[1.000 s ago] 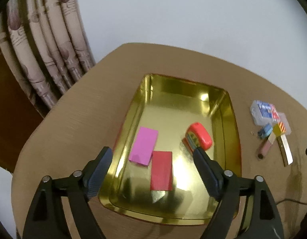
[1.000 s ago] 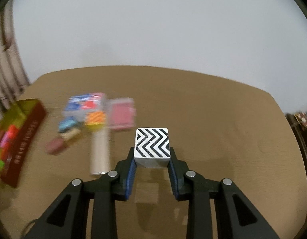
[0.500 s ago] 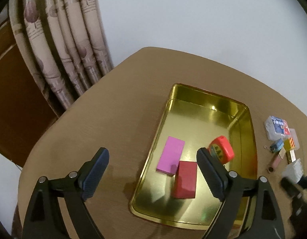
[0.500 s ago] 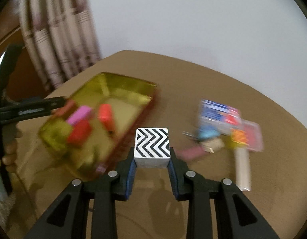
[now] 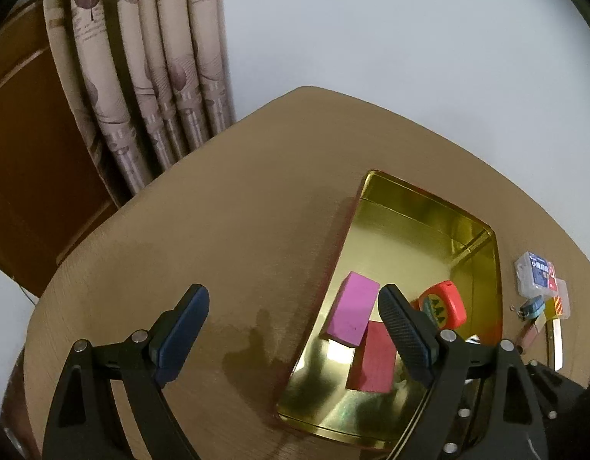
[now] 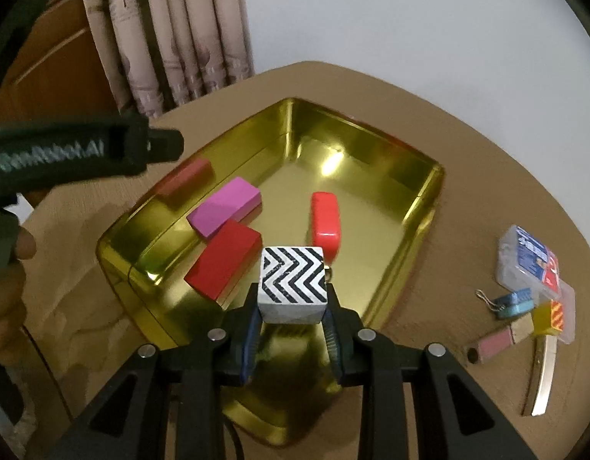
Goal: Organize rigid objects
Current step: 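Lower the chevron cube into the tin and open the right tool, then grasp the silver ribbed bar with the right tool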
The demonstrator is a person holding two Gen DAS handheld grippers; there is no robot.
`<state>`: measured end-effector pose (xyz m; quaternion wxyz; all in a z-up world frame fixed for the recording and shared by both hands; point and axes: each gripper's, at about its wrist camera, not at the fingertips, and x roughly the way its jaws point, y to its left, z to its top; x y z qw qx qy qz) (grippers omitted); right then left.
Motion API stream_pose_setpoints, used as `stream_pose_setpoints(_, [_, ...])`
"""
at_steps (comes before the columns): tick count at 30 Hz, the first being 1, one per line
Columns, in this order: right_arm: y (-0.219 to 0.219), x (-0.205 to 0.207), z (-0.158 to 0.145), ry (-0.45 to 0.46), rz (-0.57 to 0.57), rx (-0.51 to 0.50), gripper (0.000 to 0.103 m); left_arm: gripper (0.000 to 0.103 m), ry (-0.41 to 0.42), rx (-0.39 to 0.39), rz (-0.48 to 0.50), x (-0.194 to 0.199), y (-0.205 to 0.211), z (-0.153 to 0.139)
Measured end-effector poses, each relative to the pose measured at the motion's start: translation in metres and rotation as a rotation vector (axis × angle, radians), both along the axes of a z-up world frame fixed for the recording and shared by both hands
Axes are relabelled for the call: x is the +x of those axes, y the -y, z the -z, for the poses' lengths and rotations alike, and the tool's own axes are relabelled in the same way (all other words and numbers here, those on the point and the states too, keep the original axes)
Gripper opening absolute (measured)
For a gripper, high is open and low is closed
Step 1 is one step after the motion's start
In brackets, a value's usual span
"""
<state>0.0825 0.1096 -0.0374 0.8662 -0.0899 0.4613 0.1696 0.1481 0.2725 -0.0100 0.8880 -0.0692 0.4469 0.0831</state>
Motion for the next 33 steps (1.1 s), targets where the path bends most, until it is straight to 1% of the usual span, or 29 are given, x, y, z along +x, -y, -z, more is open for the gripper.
stream_pose_setpoints(10, [-0.012,0.013,0.02,-0.04,-0.007,-0.035,0.03,0.088,-0.01,-0.017,-0.015,0.001,-0.002,0.003])
stream_pose_setpoints(16, [-0.013,0.016,0.021,-0.045,-0.003,-0.023,0.03,0.088,-0.016,-0.028,-0.012,0.004,-0.003,0.005])
stream_pose_setpoints(18, [-0.012,0.015,0.02,-0.034,0.005,-0.019,0.03,0.088,-0.016,-0.026,-0.008,0.003,-0.002,0.005])
stream_pose_setpoints(20, [-0.011,0.015,0.02,-0.039,0.01,-0.024,0.033,0.088,-0.016,-0.021,-0.005,0.003,-0.001,0.005])
stream_pose_setpoints(23, [-0.008,0.014,0.016,-0.036,0.011,-0.011,0.037,0.088,-0.018,-0.026,0.008,0.003,0.0,0.005])
stream_pose_setpoints(28, [0.006,0.003,0.0,-0.022,0.039,0.052,0.037,0.088,-0.009,-0.019,0.017,0.001,0.001,0.003])
stream_pose_setpoints(33, [0.047,-0.017,-0.017,0.027,0.079,0.115,0.038,0.088,-0.013,-0.004,0.042,-0.001,0.007,0.003])
